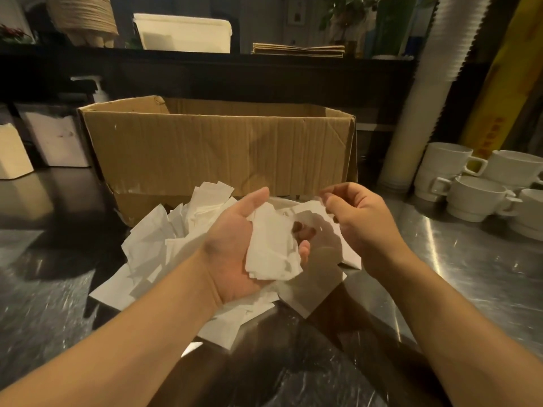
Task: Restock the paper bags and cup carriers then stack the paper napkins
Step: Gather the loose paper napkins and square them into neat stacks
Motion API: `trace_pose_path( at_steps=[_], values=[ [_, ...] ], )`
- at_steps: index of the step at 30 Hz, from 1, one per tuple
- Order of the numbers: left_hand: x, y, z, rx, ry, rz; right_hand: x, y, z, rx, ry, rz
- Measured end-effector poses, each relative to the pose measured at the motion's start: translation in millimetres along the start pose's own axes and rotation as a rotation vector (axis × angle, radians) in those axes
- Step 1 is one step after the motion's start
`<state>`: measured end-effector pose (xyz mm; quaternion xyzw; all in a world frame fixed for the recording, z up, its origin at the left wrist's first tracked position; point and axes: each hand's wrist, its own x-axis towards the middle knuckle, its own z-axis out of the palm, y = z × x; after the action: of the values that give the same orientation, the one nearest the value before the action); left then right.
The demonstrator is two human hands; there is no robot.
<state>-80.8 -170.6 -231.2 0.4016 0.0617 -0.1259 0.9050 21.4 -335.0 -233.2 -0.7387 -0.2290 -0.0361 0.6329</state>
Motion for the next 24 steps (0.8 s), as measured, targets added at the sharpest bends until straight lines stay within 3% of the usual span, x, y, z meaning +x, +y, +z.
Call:
trace_pose_path(
  at_steps=[3, 10, 18, 24],
  values=[
    [1.0, 0.6, -2.1, -0.010, 0.056, 0.005, -0.8, 0.2, 0.4, -0.053, -0.074, -0.023],
    [0.5, -2.8, -3.2, 0.312, 0.085, -0.019, -10.7, -1.1, 8.8, -0.262, -0.242, -0.147],
    [4.4, -3.3, -5.4, 0.218, 0.014, -0.003, -12.2, -4.6, 9.3, -0.096, -0.228, -0.094],
    [8.8, -4.1, -9.4, 0.270, 0.049, -0.011, -9.9, -9.4, 4.4, 0.039, -0.109, -0.035]
  ],
)
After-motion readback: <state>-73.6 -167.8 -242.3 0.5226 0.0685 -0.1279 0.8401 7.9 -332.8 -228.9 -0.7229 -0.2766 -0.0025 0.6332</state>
